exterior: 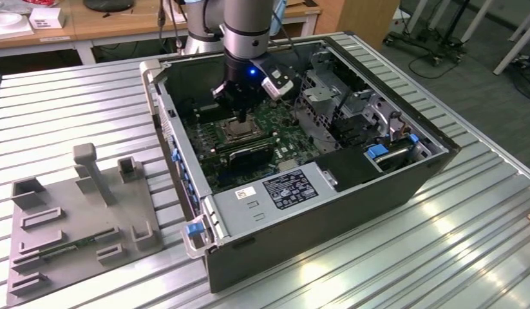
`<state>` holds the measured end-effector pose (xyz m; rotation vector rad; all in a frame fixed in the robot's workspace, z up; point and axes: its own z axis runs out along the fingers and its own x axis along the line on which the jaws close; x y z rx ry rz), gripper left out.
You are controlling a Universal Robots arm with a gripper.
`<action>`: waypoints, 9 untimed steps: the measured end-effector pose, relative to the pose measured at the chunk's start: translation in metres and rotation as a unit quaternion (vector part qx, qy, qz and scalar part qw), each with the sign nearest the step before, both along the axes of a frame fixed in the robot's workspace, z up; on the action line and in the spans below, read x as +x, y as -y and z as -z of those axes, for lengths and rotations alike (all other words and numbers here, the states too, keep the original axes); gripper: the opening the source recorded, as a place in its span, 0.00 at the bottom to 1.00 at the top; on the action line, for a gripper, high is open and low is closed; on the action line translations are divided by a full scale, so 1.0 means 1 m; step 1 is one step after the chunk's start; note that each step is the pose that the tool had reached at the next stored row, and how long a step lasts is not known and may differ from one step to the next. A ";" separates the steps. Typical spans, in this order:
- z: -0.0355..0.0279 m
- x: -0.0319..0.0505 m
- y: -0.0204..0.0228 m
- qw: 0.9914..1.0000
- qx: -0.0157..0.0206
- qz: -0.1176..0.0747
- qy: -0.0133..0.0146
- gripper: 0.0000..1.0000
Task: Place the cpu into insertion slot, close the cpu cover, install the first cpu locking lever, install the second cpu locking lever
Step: 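Install the second cpu locking lever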
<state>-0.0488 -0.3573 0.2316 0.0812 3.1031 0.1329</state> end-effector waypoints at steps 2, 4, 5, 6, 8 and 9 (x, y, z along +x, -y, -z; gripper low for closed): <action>0.0000 0.0035 -0.0001 1.000 0.000 0.000 0.000 0.10; 0.0000 0.0042 -0.0001 1.000 0.000 0.000 0.000 0.10; 0.0001 0.0042 -0.0001 1.000 0.000 0.000 0.000 0.10; 0.0000 0.0042 -0.0001 1.000 0.000 0.000 0.000 0.10; 0.0000 0.0042 -0.0001 1.000 0.001 0.000 0.000 0.10; 0.0000 0.0042 -0.0001 1.000 0.001 0.000 0.000 0.10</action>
